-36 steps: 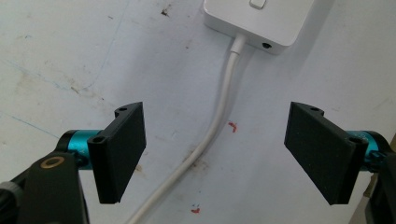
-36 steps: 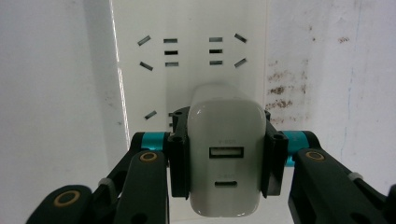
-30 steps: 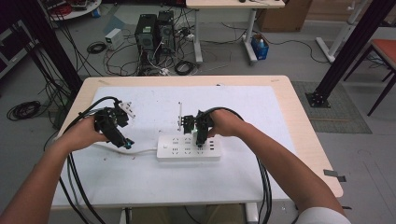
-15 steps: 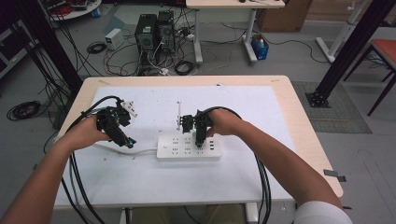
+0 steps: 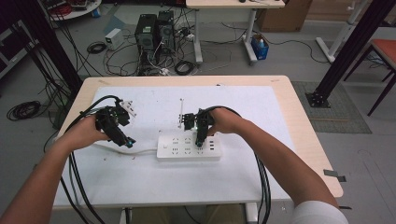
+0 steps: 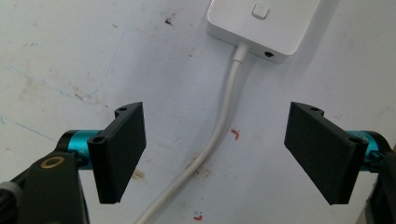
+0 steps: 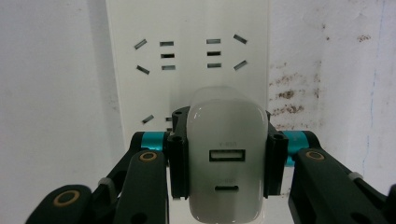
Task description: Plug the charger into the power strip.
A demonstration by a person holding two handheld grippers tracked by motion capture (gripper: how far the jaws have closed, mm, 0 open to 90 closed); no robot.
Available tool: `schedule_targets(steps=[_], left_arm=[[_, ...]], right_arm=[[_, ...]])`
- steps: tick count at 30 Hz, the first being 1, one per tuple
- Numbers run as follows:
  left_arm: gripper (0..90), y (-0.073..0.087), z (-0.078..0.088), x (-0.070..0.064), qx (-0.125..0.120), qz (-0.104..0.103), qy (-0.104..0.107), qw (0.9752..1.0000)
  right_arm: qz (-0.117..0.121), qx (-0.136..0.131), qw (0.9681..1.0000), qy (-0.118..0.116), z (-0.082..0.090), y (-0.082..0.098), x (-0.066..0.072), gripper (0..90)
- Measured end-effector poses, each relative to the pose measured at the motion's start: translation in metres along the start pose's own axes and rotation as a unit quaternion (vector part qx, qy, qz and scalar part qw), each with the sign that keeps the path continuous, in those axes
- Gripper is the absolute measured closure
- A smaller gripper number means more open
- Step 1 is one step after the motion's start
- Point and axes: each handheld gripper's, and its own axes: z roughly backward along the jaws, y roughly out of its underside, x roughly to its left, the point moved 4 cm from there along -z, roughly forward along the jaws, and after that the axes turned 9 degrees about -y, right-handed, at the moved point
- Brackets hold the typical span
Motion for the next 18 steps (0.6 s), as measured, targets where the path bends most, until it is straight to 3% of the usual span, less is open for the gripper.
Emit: schedule_targets(steps=[4, 6, 8, 10, 11, 13, 14, 17, 18], left_arm=[[20.7, -0.002, -0.001, 0.001, -0.002, 0.0, -0.001, 1.0], [20.7, -0.002, -0.001, 0.002, -0.002, -0.004, -0.001, 1.0], [20.7, -0.003, -0.001, 0.001, -0.007, -0.004, 0.0, 1.0], [20.7, -0.003, -0.001, 0.002, -0.005, -0.006, -0.001, 1.0], [20.7, -0.003, -0.001, 0.002, -0.009, -0.002, -0.001, 1.0], [20.7, -0.003, 0.0, 0.004, -0.01, -0.003, -0.005, 0.9999], [20.7, -0.003, 0.001, 0.004, -0.011, -0.003, -0.006, 0.9999], [20.7, -0.003, 0.005, 0.005, -0.014, -0.003, -0.008, 0.9999], [20.7, -0.004, 0.006, 0.006, -0.013, -0.004, -0.01, 0.9999]], right_arm=[[0.004, 0.003, 0.9999, 0.01, 0.0, -0.001, 0.002, 61.3], [-0.015, -0.005, 0.9996, 0.022, -0.001, 0.001, 0.003, 37.5], [-0.041, -0.038, 0.9983, 0.015, 0.004, 0.003, 0.004, 29.7], [-0.075, -0.075, 0.9943, 0.012, 0.015, 0.01, 0.005, 20.8], [-0.09, -0.086, 0.9921, 0.015, 0.021, 0.015, 0.003, 20.7], [-0.114, -0.101, 0.9878, 0.033, 0.033, 0.027, 0.004, 20.3], [-0.122, -0.11, 0.9857, 0.04, 0.039, 0.034, 0.004, 14.8], [-0.169, -0.13, 0.9756, 0.054, 0.056, 0.055, 0.001, 11.3], [-0.187, -0.144, 0.9702, 0.055, 0.064, 0.067, 0.001, 11.3]])
